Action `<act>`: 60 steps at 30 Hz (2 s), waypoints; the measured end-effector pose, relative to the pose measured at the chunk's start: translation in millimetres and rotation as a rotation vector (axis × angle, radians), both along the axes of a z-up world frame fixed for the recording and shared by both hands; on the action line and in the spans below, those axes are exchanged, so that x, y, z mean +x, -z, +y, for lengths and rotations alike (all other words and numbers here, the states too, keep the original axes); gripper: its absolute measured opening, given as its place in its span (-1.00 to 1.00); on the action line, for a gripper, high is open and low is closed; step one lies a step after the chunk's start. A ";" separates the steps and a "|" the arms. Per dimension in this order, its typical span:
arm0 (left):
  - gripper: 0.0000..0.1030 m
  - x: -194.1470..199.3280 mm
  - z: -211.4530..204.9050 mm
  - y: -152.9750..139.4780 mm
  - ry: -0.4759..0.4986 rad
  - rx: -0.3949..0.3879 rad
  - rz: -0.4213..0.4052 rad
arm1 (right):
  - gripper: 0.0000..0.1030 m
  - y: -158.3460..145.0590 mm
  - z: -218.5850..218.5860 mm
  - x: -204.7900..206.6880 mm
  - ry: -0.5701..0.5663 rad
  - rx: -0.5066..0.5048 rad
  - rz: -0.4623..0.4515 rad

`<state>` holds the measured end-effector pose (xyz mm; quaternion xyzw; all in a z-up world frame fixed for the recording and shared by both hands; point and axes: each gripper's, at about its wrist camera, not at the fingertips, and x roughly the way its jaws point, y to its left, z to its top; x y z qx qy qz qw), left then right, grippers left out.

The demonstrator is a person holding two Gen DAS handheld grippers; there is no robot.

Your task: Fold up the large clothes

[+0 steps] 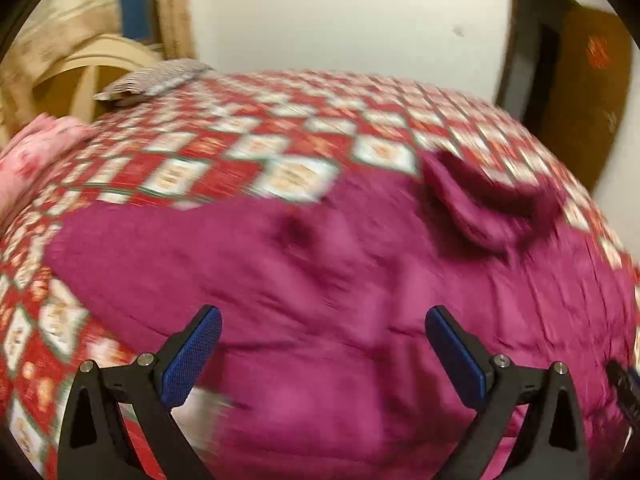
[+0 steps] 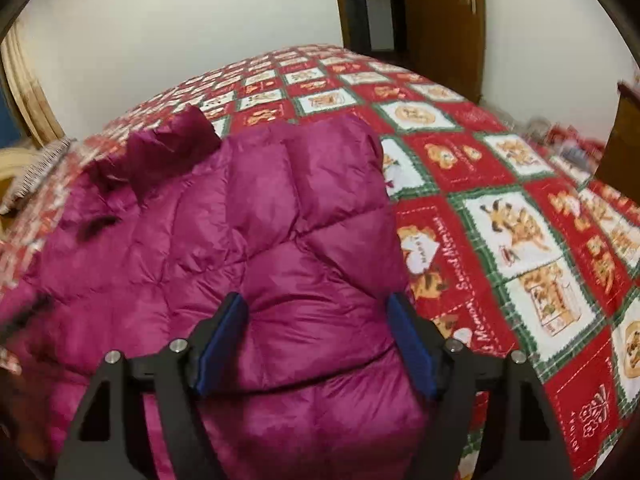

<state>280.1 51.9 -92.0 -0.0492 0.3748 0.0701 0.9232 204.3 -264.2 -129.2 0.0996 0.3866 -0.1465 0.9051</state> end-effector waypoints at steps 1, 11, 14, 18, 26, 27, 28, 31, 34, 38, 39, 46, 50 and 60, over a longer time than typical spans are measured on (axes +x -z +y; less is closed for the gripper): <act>0.98 0.3 14.2 -4.5 -0.027 0.004 -0.010 | 0.55 -1.2 1.5 0.3 -0.002 -0.014 -0.001; 0.97 4.7 232.9 3.5 -0.676 0.042 0.055 | 0.59 0.3 6.2 -3.2 -0.001 -0.043 -0.014; 0.97 17.0 262.8 30.7 -0.703 -0.054 0.129 | 0.63 1.5 7.4 -4.2 -0.006 -0.041 -0.010; 0.96 19.3 268.3 58.2 -0.657 -0.171 0.131 | 0.71 3.6 8.6 -1.0 -0.014 -0.046 0.003; -0.60 4.7 254.9 46.2 -0.655 -0.095 0.040 | 0.76 4.7 9.4 0.0 -0.016 -0.047 0.007; -0.67 2.4 255.4 44.0 -0.651 -0.097 0.034 | 0.76 5.1 8.8 0.3 -0.015 -0.042 0.005; -0.72 2.9 258.1 42.6 -0.648 -0.097 0.026 | 0.78 5.2 8.4 0.5 -0.014 -0.039 0.004; -0.74 -1.4 253.8 27.5 -0.631 -0.054 -0.018 | 0.80 5.8 7.4 0.9 -0.010 -0.026 0.000; -0.83 -6.5 240.9 2.3 -0.577 -0.021 -0.100 | 0.81 5.9 5.2 0.2 -0.008 -0.014 -0.006; -0.83 -11.1 192.2 -52.0 -0.444 0.071 -0.256 | 0.81 6.1 3.9 -0.7 -0.006 -0.005 -0.013; -0.83 -12.3 175.8 -63.9 -0.395 0.090 -0.292 | 0.81 6.1 3.2 -0.7 -0.005 -0.001 -0.016; -0.83 -32.8 50.1 -115.3 -0.045 0.126 -0.466 | 0.81 6.4 1.0 -2.7 -0.003 0.017 -0.028; -0.83 -52.0 -27.1 -126.0 0.180 0.086 -0.534 | 0.81 6.2 -0.8 -4.0 -0.001 0.031 -0.035; -0.83 -49.9 -175.4 -67.1 0.542 0.036 -0.330 | 0.81 5.3 -8.7 -8.1 0.006 0.086 -0.068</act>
